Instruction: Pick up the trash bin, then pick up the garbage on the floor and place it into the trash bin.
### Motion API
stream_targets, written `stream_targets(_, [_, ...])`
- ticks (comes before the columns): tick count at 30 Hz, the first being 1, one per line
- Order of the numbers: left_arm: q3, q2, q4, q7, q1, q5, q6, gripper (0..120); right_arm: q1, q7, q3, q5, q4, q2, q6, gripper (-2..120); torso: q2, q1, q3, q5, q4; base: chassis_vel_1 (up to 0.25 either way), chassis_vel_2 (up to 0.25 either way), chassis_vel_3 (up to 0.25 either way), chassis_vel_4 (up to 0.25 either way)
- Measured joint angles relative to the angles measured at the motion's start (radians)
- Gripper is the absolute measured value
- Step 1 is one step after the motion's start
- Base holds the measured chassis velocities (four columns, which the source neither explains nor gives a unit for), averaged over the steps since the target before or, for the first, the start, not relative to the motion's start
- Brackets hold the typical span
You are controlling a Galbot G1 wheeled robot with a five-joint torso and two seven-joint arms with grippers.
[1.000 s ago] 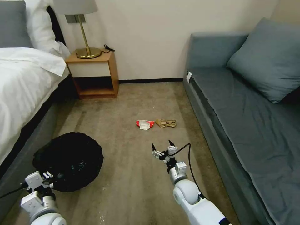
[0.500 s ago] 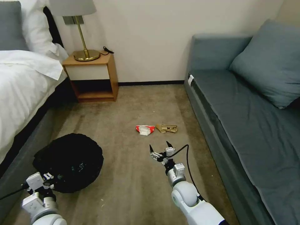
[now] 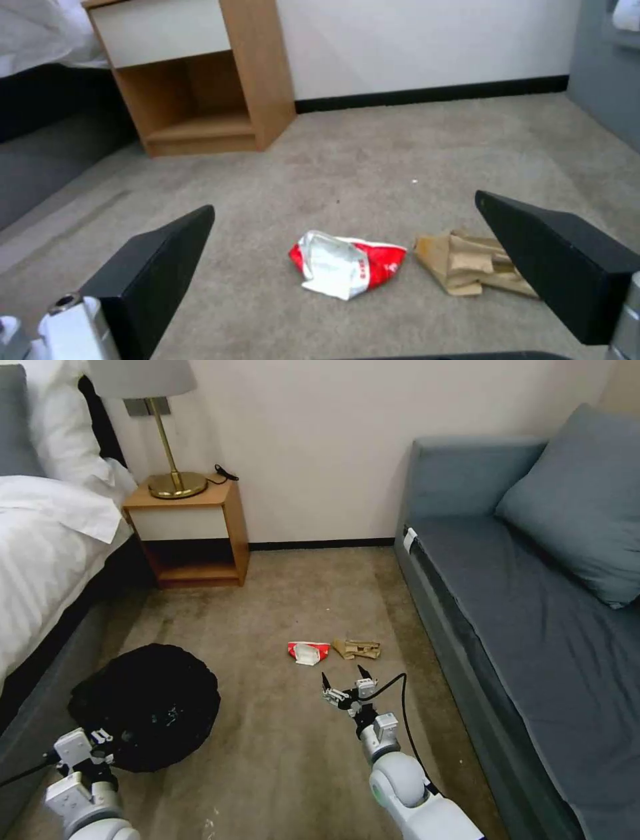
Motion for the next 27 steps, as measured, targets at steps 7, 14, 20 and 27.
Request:
stream_targets(7, [-0.002,0.001,0.000,0.000,0.006,0.001,-0.008,3,-0.010,0.000,0.002,-0.007,0.007,0.002,0.001,100,0.000,0.000,0.000,0.0000,0.0000,-0.145,0.149,0.144,-0.152])
stream_targets(14, [-0.002,0.002,0.009,0.000,0.002,0.001,-0.010,3,-0.016,-0.005,0.006,-0.013,0.003,0.003,0.008,100,0.000,0.000,0.000,0.0000,0.0001,-0.136,0.154,0.157,-0.151])
stream_targets(20, [0.000,0.001,0.018,0.000,-0.007,0.001,-0.010,3,-0.010,-0.009,0.005,-0.015,-0.011,0.002,0.011,100,0.000,0.000,0.000,0.0000,-0.0001,-0.148,0.146,0.151,-0.148])
stream_targets(27, [0.000,0.000,0.024,0.000,-0.013,0.001,-0.010,3,0.012,-0.015,-0.009,-0.018,-0.029,0.002,0.012,100,0.000,0.000,0.000,0.0000,0.0001,-0.163,0.155,0.161,-0.162])
